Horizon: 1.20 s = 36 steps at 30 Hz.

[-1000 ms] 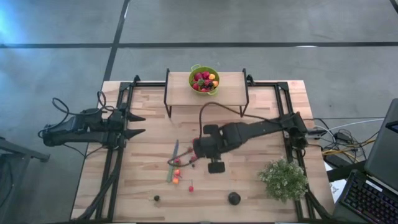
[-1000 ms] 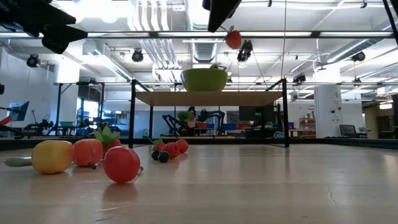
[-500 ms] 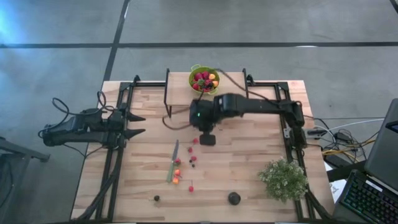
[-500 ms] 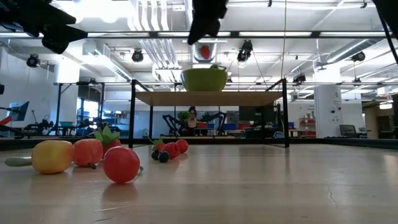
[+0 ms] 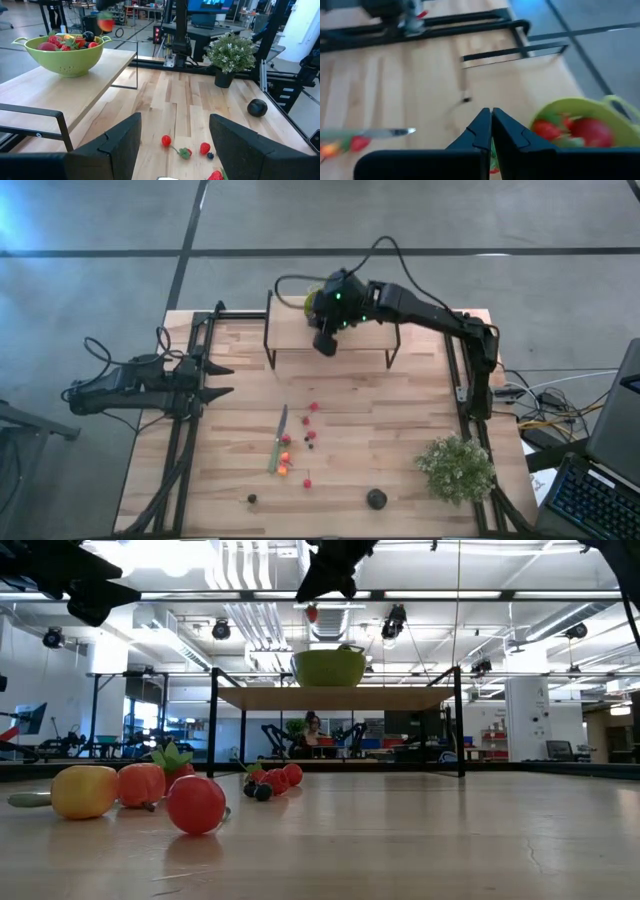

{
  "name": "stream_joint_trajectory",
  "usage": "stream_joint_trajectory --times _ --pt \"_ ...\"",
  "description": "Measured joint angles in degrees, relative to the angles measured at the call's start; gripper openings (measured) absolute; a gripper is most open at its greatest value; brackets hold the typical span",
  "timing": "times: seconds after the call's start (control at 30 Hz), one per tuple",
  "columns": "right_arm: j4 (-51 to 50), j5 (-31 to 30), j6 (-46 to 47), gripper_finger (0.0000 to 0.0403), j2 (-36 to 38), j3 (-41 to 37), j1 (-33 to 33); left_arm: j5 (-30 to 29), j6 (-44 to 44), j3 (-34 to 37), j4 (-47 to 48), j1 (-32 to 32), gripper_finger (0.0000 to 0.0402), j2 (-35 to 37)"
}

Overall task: Pick & Place Fruit
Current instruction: Put the strawberry into the green colander on the shelf

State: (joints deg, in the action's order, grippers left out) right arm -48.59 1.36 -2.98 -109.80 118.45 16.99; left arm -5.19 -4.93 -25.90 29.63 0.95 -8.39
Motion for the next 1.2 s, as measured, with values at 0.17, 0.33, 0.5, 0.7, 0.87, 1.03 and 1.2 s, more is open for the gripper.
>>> stream_joint_trajectory --times 0.17,0.33,0.5,0.7,0.87,1.03,1.2 --pt "2.48 -2.80 0.36 0.0008 -0.39 -0.09 4.46 0.02 0.00 0.01 0.00 0.00 0.0241 -0.02" --pt "2.35 -6.52 3.10 0.0008 -1.12 -0.75 7.68 0.02 0.00 0.01 0.02 0.02 0.0241 0.00" --pt "2.32 -8.90 3.13 0.0008 -1.75 -0.93 8.96 0.02 0.00 0.01 0.01 0.02 0.0241 -0.02" --pt "1.91 -9.04 6.37 0.0008 -1.75 -0.93 10.57 0.00 0.00 0.01 0.00 0.02 0.0241 -0.02" --pt "1.62 -9.02 8.40 0.0011 -1.73 -1.38 10.92 0.02 0.00 0.00 0.00 0.01 0.0241 -0.01" --pt "-0.74 -9.01 8.39 0.0043 -1.73 -1.41 11.18 0.01 0.00 -0.01 0.01 0.01 0.0241 0.00" --pt "-2.77 -8.53 8.09 0.0096 -1.72 -1.41 11.30 0.00 0.00 0.01 0.02 0.00 0.0241 0.00"
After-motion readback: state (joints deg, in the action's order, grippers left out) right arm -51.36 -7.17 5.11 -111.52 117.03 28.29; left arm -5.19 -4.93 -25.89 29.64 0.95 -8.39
